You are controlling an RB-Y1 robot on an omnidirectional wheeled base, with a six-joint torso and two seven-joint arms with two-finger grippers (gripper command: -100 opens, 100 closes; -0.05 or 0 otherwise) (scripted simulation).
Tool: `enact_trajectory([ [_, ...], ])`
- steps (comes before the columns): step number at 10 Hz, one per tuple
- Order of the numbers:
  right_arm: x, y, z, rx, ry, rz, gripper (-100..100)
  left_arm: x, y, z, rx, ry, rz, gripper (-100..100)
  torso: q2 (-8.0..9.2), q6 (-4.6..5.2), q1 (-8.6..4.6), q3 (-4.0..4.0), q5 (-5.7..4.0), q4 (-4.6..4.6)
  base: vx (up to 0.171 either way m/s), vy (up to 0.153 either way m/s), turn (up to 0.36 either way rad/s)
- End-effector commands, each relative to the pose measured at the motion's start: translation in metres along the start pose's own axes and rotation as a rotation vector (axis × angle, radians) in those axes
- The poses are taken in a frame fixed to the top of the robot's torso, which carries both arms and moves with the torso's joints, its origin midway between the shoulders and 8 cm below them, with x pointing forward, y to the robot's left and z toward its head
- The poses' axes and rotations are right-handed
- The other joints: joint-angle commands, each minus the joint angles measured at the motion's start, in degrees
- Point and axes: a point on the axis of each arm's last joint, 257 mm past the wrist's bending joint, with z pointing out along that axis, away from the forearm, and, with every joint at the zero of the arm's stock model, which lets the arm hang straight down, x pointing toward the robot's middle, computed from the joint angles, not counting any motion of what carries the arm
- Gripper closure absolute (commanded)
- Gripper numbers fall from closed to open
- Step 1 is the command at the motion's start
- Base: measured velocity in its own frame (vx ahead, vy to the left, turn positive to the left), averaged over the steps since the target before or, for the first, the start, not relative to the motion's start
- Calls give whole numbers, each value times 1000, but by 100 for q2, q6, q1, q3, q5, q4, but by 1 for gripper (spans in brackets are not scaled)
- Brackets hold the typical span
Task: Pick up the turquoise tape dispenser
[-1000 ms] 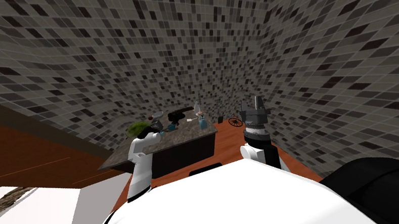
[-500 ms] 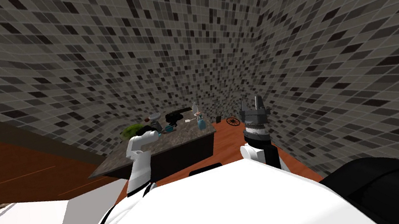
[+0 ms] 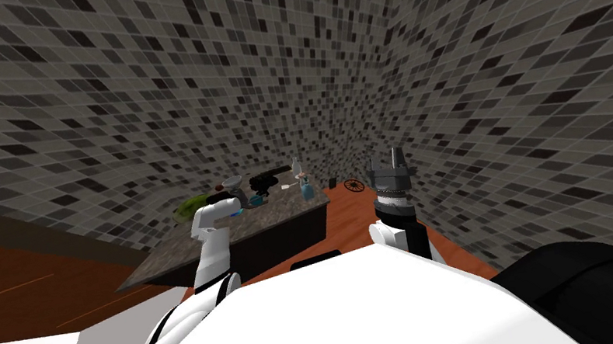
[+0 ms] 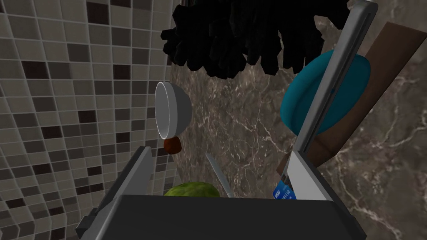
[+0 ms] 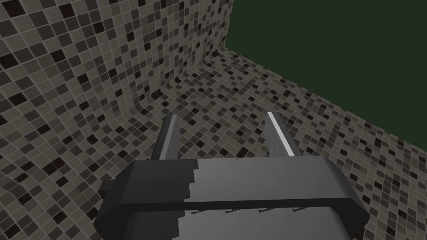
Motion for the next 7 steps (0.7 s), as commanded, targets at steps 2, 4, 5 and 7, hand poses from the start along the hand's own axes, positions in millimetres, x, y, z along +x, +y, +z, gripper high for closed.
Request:
enact_trajectory([
  [2,0,0,0,0,0,0,0,-18,12,7,-84,-37,-34,-100,0,-2,0,0,1,-1,9,24,-128],
  [4,0,0,0,0,0,0,0,-19,20,6,-115,-44,-34,-100,0,-4,2,0,1,0,7,18,-31],
  [5,0,0,0,0,0,0,0,-29,24,8,-153,-64,-56,-100,3,-5,-3,1,0,0,8,12,-160],
  [7,0,0,0,0,0,0,0,-40,32,9,-208,-88,-78,-100,1,-4,-2,1,0,0,7,22,-127],
])
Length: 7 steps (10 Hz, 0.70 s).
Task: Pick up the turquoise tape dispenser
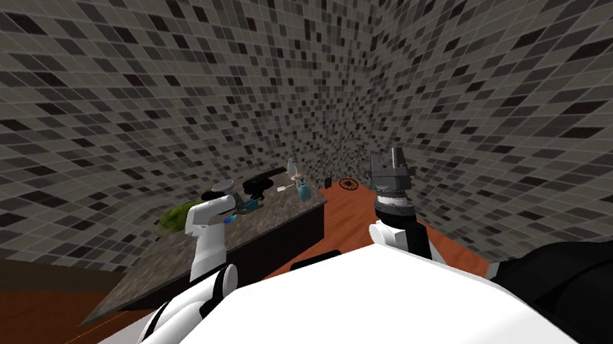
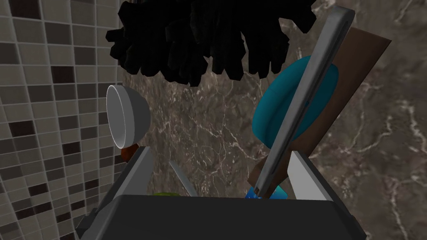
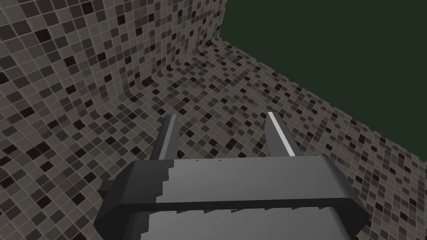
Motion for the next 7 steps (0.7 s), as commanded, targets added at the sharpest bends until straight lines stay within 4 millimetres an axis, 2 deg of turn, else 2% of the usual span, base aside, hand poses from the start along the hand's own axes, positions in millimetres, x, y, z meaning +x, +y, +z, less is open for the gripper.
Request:
enact_trajectory([
  [1,0,0,0,0,0,0,0,-5,9,2,-44,-16,-11,-100,0,0,0,0,0,0,7,30,-74],
  [4,0,0,0,0,0,0,0,-25,21,4,-136,-55,-53,-100,-2,-4,1,-1,1,-1,13,27,-110],
  [7,0,0,0,0,0,0,0,-35,31,3,-195,-77,-73,-100,-1,-1,0,-1,0,0,7,27,-98],
])
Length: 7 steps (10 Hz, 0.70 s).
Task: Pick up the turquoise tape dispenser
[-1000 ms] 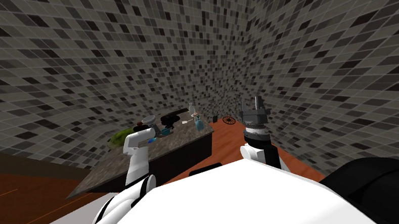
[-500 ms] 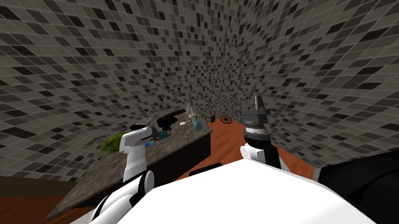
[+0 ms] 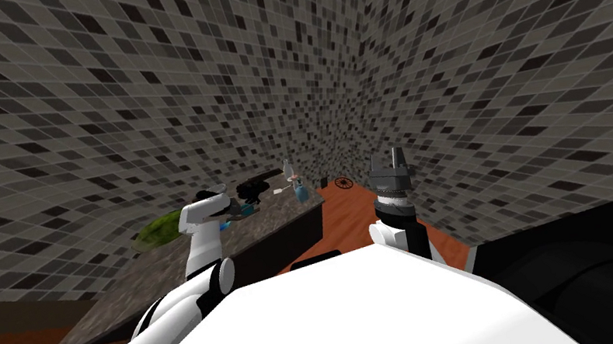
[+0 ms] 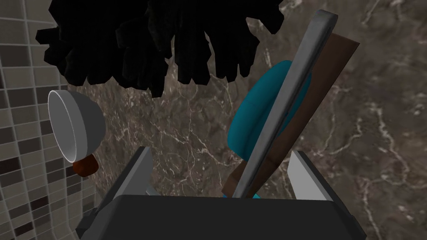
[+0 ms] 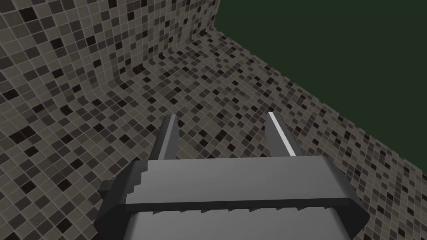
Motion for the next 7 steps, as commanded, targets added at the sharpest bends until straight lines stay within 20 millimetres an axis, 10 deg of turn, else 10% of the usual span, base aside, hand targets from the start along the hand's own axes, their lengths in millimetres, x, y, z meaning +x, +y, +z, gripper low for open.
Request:
enact_trajectory([
  [1,0,0,0,0,0,0,0,-10,8,1,-54,-20,-22,-100,0,0,0,0,0,0,6,30,-93],
  [7,0,0,0,0,0,0,0,-42,43,2,-239,-83,-96,-100,-2,0,3,-1,1,0,12,39,-119],
])
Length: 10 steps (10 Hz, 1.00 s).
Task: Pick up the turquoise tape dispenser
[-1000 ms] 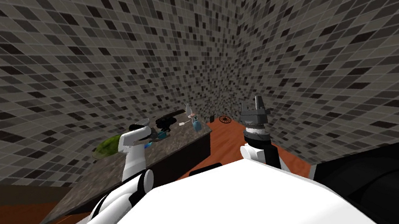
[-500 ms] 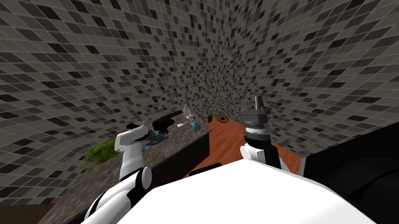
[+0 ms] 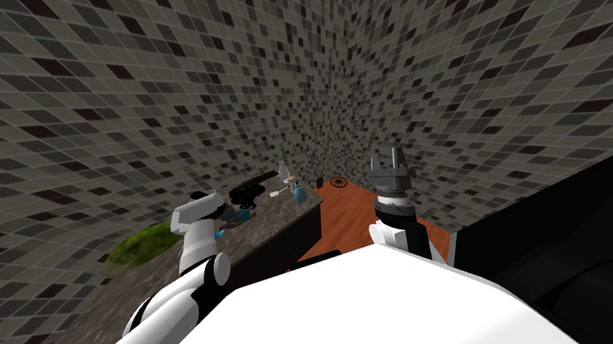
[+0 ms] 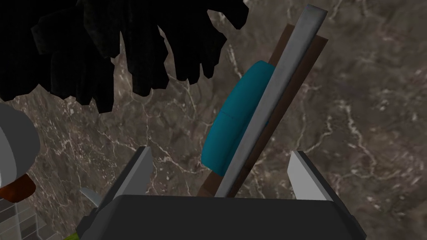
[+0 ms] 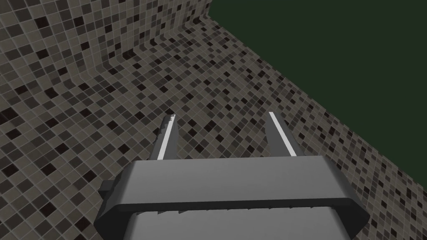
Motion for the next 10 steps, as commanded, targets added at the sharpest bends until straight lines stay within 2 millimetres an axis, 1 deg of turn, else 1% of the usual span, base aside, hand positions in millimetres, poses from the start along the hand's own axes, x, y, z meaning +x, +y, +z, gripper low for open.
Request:
enact_trajectory([
  [1,0,0,0,0,0,0,0,0,0,0,0,0,0,-100,0,0,0,0,0,0,-1,11,-17],
  [2,0,0,0,0,0,0,0,0,1,0,-5,-2,-1,0,1,-2,-5,1,-1,1,0,0,0],
  [3,0,0,0,0,0,0,0,-5,-1,5,-3,-6,-10,-100,2,-1,-9,1,-2,1,-10,3,-65],
  [8,0,0,0,0,0,0,0,-22,-7,25,2,-24,-46,-100,12,-1,-6,7,-2,3,-25,8,-87],
  [9,0,0,0,0,0,0,0,-19,-5,22,0,-22,-40,-100,11,-1,-7,7,-2,3,-10,4,-16],
  [10,0,0,0,0,0,0,0,-20,-6,22,2,-22,-42,100,7,-2,-8,5,-2,2,0,0,0],
])
